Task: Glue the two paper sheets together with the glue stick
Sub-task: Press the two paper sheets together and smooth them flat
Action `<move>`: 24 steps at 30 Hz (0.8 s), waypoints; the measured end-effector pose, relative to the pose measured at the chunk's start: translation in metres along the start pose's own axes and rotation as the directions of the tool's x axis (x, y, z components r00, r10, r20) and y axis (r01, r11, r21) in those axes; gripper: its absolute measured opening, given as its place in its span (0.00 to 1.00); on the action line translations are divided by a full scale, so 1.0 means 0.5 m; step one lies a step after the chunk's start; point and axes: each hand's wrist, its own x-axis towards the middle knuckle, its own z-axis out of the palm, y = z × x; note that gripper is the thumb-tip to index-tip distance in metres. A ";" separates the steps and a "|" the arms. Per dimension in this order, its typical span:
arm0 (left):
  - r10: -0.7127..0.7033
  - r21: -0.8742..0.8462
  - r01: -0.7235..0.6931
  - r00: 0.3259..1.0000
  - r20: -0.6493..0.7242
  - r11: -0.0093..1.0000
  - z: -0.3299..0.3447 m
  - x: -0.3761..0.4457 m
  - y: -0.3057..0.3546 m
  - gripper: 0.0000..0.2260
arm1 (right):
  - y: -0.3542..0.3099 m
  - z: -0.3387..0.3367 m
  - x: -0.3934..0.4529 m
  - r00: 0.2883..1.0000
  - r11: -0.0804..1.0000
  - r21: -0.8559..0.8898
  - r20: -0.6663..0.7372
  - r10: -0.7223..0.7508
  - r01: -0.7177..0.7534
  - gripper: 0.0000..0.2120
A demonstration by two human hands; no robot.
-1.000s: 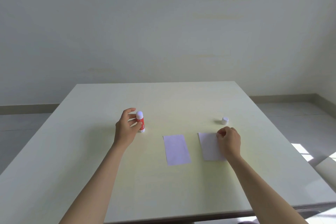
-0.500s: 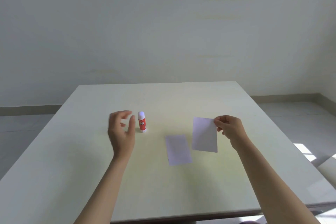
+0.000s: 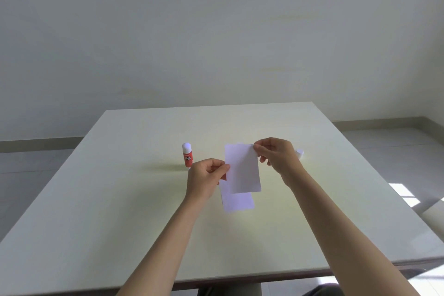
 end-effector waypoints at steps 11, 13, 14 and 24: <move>-0.152 0.130 0.161 0.985 -0.077 0.978 -0.017 0.010 -0.028 0.05 | 0.042 0.032 -0.001 0.980 0.968 -0.198 0.093 0.178 -0.157 0.09; -0.165 0.184 0.178 0.983 -0.082 0.967 -0.013 0.011 -0.037 0.06 | 0.052 0.038 0.004 0.973 0.945 -0.270 0.087 0.216 -0.185 0.10; -0.171 0.207 0.185 0.982 -0.084 0.961 -0.011 0.011 -0.041 0.07 | 0.057 0.042 0.006 0.969 0.934 -0.294 0.080 0.234 -0.201 0.10; -0.242 0.345 0.246 0.969 -0.055 0.906 -0.008 0.012 -0.071 0.06 | 0.094 0.062 0.013 0.948 0.881 -0.397 0.069 0.310 -0.259 0.09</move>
